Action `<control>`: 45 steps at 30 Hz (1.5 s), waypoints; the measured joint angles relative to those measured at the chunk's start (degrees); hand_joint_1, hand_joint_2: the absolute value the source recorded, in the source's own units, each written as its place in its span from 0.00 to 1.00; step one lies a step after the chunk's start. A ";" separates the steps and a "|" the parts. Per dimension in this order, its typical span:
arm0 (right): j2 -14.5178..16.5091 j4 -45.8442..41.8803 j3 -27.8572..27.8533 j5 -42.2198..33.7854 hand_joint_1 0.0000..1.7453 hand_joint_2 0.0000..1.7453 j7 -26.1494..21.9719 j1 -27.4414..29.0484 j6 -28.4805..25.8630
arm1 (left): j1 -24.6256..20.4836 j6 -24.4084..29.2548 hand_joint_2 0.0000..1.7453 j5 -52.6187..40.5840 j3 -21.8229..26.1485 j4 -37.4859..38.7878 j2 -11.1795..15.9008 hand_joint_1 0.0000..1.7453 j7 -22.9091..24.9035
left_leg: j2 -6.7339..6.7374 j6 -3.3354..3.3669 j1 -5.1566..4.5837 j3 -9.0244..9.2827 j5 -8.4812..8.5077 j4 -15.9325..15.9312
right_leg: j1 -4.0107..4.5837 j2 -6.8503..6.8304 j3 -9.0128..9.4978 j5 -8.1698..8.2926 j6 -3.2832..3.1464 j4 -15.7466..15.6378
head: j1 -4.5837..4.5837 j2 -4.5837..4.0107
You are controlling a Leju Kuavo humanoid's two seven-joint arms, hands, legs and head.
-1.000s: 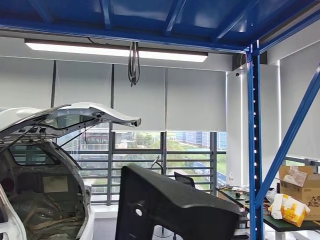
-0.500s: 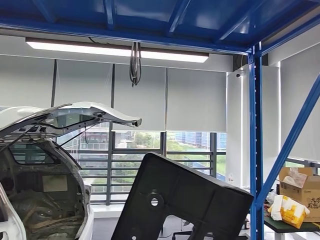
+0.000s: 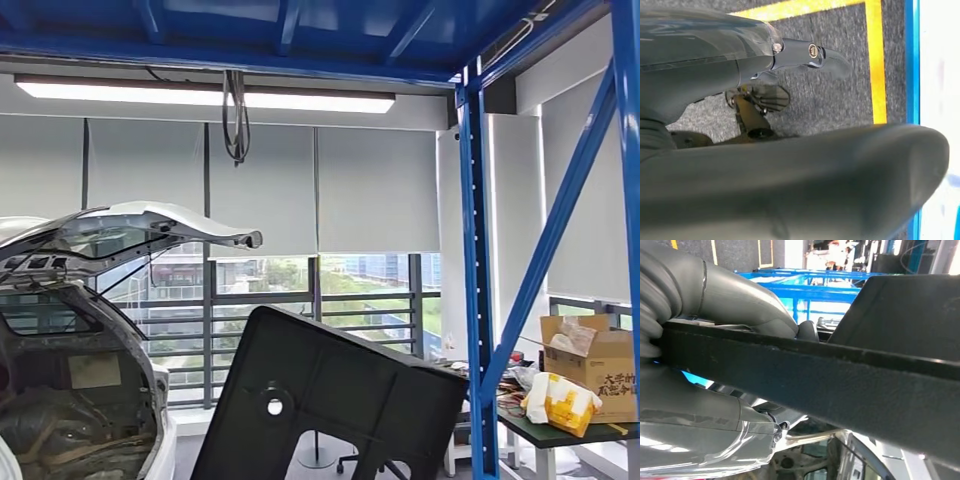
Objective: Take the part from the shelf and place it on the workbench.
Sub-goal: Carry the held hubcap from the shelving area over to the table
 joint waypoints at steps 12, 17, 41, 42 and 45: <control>-0.25 1.17 1.10 -0.44 1.00 1.00 -0.09 -0.45 -0.26 | 1.18 0.37 1.00 -0.19 0.81 0.00 0.92 0.00 0.69 | -0.71 1.94 -1.33 -4.25 6.36 -1.74 | 1.00 1.09 0.92 -0.83 0.43 0.20 | -0.02 0.03; -0.49 1.83 1.43 -0.49 1.00 1.00 -0.10 -0.85 -0.40 | 1.13 0.39 1.00 -0.32 0.91 0.00 1.03 0.00 1.05 | -0.42 2.95 -1.06 -4.29 7.16 -2.28 | 0.72 0.48 -2.21 -7.78 1.69 9.71 | -0.02 -0.01; 0.22 3.84 2.08 -0.98 1.00 1.00 -0.86 -1.29 -0.33 | 1.26 0.34 1.00 -2.16 1.55 0.00 1.34 0.00 2.08 | -0.94 -0.20 -0.11 0.76 3.23 -2.29 | 0.96 -0.03 0.62 0.77 0.68 -0.53 | -0.04 -0.01; 0.30 3.84 2.09 -1.01 1.00 1.00 -0.93 -1.25 -0.26 | 1.31 0.34 1.00 -2.36 1.55 0.00 1.41 0.00 2.11 | -1.04 0.15 -0.28 0.59 3.36 -2.44 | 0.96 0.01 0.36 1.15 1.08 -0.38 | -0.05 -0.01; 0.37 3.86 2.12 -1.04 1.00 1.00 -1.10 -1.23 -0.11 | 1.40 0.30 1.00 -2.92 1.55 0.00 1.74 0.00 2.20 | -0.74 1.84 -0.38 -0.44 4.41 -2.50 | 0.64 -0.08 -0.53 -0.65 1.94 1.26 | -0.05 -0.01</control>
